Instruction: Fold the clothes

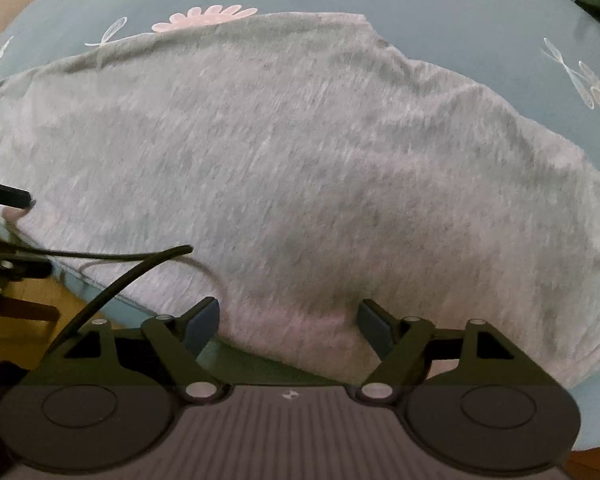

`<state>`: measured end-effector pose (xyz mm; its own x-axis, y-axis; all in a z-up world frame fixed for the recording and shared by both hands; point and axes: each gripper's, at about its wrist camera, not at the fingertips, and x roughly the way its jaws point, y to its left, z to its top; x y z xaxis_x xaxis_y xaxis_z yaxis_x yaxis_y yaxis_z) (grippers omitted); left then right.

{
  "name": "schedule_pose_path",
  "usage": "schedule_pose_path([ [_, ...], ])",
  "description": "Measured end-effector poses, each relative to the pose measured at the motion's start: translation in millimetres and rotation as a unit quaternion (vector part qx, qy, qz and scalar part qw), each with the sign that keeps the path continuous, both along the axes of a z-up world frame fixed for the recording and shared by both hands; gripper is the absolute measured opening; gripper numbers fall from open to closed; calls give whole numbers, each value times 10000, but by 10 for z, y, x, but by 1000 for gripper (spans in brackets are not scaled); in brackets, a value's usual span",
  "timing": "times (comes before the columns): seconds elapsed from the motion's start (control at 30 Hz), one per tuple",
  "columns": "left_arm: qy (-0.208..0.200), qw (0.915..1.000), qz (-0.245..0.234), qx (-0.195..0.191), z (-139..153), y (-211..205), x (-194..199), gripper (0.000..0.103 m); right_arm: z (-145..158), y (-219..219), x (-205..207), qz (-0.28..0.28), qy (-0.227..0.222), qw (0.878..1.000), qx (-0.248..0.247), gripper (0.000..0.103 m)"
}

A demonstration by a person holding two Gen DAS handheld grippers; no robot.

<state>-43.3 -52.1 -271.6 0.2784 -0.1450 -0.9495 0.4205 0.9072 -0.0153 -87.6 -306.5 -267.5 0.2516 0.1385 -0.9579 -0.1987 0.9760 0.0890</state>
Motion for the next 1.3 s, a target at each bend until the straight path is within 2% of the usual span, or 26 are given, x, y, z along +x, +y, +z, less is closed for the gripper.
schedule_pose_path([
  [0.03,-207,9997,106,9,46,62,28,86,60,-12,2,-22,-22,10000,-44,81],
  [0.1,-327,9985,418,138,22,220,113,86,168,-37,23,-66,-74,9998,-179,81],
  [0.17,-197,9965,776,244,-65,434,126,86,251,-43,84,-57,-55,9986,-518,81],
  [0.23,39,9955,934,180,-176,586,94,87,367,-47,97,129,-112,9933,-1144,81],
  [0.3,71,9967,809,80,-164,675,-39,87,481,-41,85,453,-236,9744,-2189,81],
  [0.37,235,9970,744,-24,-148,762,-144,87,549,-76,112,598,-251,9401,-3346,81],
  [0.4,297,9969,727,-100,-128,812,-187,87,593,-101,140,554,-280,9255,-3735,81],
  [0.47,192,9973,661,-249,-31,923,-228,87,728,-98,233,346,-424,9152,-3994,81],
  [0.57,-162,9972,697,-233,90,1100,-103,87,912,109,423,-21,-750,9211,-3821,83],
  [0.63,-254,9954,899,-201,97,1277,11,87,946,350,530,-84,-898,9318,-3515,88],
  [0.7,-363,9927,1142,-158,66,1463,118,87,926,647,616,-14,-985,9434,-3167,88],
  [0.73,-416,9909,1268,-161,62,1603,113,87,919,830,643,126,-1054,9530,-2839,86],
  [0.77,-427,9896,1361,-172,62,1686,108,86,914,1013,645,350,-1132,9620,-2459,80],
  [0.83,-405,9865,1570,-247,69,1837,105,85,888,1397,631,936,-1240,9731,-1702,72],
  [0.9,-202,9820,1817,-475,99,2030,23,83,765,1859,587,1771,-1244,9689,-1201,71],
  [0.93,-102,9785,1971,-607,114,2124,-17,83,692,2066,563,2050,-1179,9665,-996,66],
  [0.97,-41,9732,2169,-756,119,2204,-47,83,616,2272,540,2295,-1088,9642,-765,60],
  [1.0,27,9660,2426,-896,126,2298,-92,80,552,2437,516,2531,-958,9617,-444,58],
  [1.03,105,9564,2734,-1023,121,2390,-122,76,493,2585,493,2760,-809,9577,-84,54],
  [1.1,192,9347,3312,-1276,99,2549,-170,59,386,2896,415,3235,-706,9430,337,44],
  [1.17,226,9103,3843,-1523,70,2691,-210,52,277,3168,337,3673,-565,9267,559,37],
  [1.23,247,8880,4252,-1735,46,2822,-263,51,204,3351,291,3985,-496,9136,632,33],
  [1.3,368,8620,4651,-1981,-11,2938,-305,51,151,3453,267,4234,-409,9020,738,32],
])
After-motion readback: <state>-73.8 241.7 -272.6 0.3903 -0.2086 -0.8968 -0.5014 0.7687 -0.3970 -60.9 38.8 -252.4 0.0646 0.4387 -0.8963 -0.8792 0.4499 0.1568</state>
